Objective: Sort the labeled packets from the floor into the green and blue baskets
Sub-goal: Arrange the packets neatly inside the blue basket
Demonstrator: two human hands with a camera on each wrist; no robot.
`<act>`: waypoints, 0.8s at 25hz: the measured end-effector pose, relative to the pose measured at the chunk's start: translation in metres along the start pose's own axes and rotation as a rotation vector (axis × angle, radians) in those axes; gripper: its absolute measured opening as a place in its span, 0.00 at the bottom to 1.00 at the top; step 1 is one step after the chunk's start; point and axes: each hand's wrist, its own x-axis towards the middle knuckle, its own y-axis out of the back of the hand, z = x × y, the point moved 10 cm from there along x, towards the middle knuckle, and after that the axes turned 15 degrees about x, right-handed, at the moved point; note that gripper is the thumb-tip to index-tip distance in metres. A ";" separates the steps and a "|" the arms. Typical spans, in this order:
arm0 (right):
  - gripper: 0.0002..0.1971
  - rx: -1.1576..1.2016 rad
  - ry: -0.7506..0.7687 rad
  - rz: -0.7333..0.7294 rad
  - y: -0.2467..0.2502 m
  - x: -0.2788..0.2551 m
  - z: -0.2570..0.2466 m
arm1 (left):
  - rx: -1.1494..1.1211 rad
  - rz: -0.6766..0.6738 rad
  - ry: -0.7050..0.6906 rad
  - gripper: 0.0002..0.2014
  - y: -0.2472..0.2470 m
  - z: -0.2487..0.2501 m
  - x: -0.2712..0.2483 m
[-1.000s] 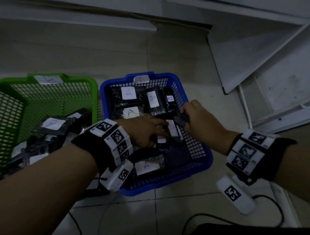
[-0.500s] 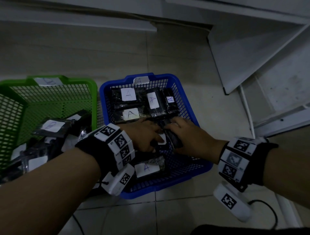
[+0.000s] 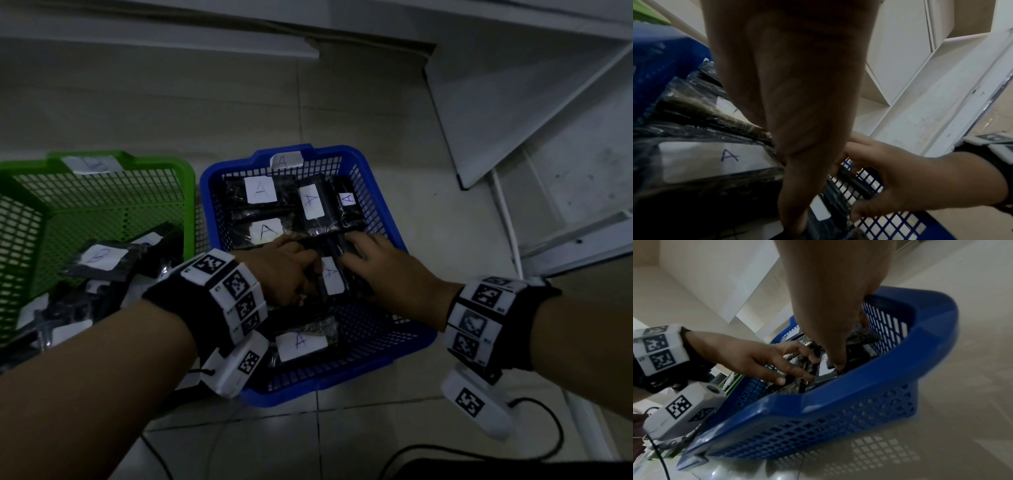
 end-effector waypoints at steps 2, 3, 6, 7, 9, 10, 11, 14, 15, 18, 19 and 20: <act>0.29 0.086 0.003 0.007 0.006 -0.001 -0.001 | 0.050 -0.018 -0.005 0.25 -0.008 0.000 0.002; 0.28 0.129 0.005 0.013 0.009 -0.002 0.000 | 0.074 0.000 -0.003 0.27 -0.010 -0.002 0.003; 0.26 0.248 -0.016 0.058 0.018 -0.007 0.001 | 0.115 0.062 0.015 0.27 -0.012 -0.001 0.003; 0.26 0.263 -0.032 0.069 0.020 -0.010 0.001 | 0.108 0.062 0.026 0.27 -0.012 0.001 0.003; 0.24 0.251 -0.052 0.069 0.021 -0.015 0.002 | 0.077 0.033 0.023 0.26 -0.011 0.003 0.003; 0.23 0.258 -0.044 0.091 0.024 -0.016 0.002 | 0.050 0.025 0.010 0.26 -0.009 0.003 0.003; 0.24 0.292 -0.036 0.128 0.028 -0.019 0.003 | 0.010 0.030 -0.012 0.25 -0.005 0.003 0.003; 0.36 0.453 -0.065 0.287 0.049 -0.029 0.014 | -0.212 0.015 -0.061 0.21 0.009 0.004 -0.002; 0.36 0.473 -0.042 0.341 0.056 -0.034 0.011 | -0.284 -0.019 -0.064 0.21 0.010 0.007 -0.004; 0.24 0.463 0.028 0.349 0.053 -0.055 0.003 | -0.274 -0.176 -0.066 0.25 -0.002 0.024 -0.005; 0.19 0.445 0.021 0.297 0.045 -0.059 0.003 | -0.255 -0.219 -0.067 0.26 -0.009 0.027 -0.005; 0.17 0.397 0.021 0.223 0.034 -0.061 0.003 | -0.244 -0.253 -0.065 0.26 -0.013 0.028 -0.004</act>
